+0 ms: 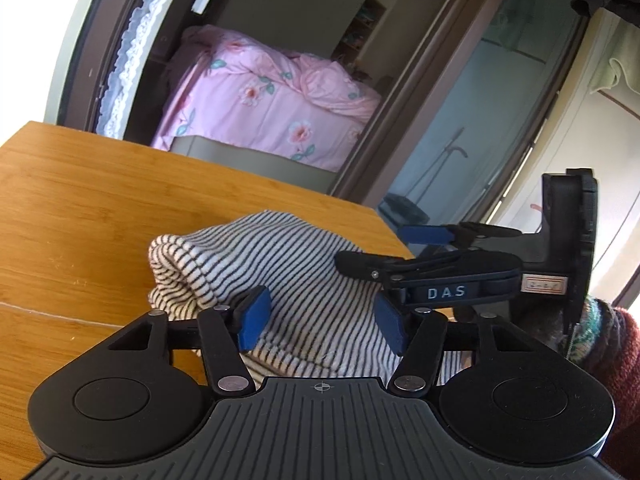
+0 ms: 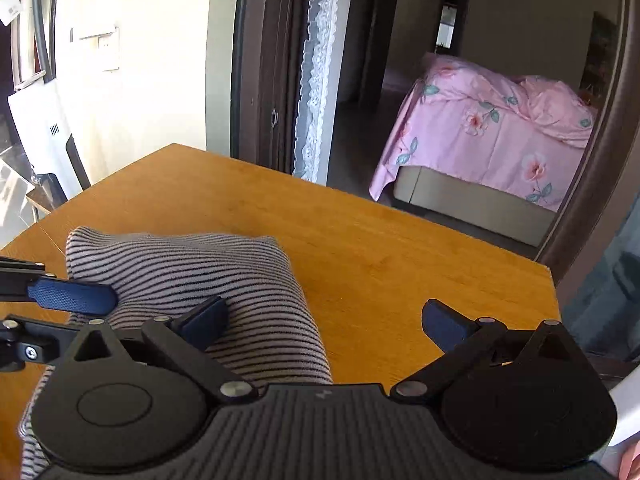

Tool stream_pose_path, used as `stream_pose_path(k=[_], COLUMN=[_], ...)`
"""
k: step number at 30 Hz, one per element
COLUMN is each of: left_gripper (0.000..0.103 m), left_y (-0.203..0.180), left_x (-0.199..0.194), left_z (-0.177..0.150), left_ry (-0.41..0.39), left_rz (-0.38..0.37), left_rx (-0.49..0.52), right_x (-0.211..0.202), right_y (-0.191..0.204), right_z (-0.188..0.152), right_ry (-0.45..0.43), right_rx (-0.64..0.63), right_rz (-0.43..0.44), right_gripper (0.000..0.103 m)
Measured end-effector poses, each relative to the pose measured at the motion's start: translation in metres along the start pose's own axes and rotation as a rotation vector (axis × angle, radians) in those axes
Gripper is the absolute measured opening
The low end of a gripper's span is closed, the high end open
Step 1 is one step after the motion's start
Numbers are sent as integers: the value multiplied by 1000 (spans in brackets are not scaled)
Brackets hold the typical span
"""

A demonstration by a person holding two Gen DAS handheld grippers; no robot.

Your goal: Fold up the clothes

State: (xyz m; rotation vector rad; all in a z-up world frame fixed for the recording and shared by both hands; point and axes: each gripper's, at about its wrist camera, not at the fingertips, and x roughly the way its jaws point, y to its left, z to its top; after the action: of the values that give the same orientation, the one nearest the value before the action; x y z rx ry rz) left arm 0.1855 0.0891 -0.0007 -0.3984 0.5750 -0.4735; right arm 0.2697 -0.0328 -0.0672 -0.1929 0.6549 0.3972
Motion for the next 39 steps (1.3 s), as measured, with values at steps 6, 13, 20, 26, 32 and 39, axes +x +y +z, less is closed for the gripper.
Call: stream_pose_path(k=[6,13,20,26,32,39], left_gripper=[60,60,60,74,73,61], left_y=[8,8,-1,-21,-12,0], left_x=[1,7,14,-13,-16,-19], left_z=[2,7,12,3,-7,-15], left_ry=[7,9,-2,-26,22,13], left_rz=[-27,-20,40,110,149,104], left_rx=[-26,5,50,70,32,1], right_x=[-15,-36,-45,-50,-58,-72], right_y=[-4,-1,17,27,20,11], right_z=[-30,-70,-86,-88,-94,-106], right_ry=[-49,-65,-73,-90,-137,-223], right_rx=[127,266,341,308,362,427], right_rz=[7,31,83,92,112,86], right_gripper=[103,103,103,103,103,82])
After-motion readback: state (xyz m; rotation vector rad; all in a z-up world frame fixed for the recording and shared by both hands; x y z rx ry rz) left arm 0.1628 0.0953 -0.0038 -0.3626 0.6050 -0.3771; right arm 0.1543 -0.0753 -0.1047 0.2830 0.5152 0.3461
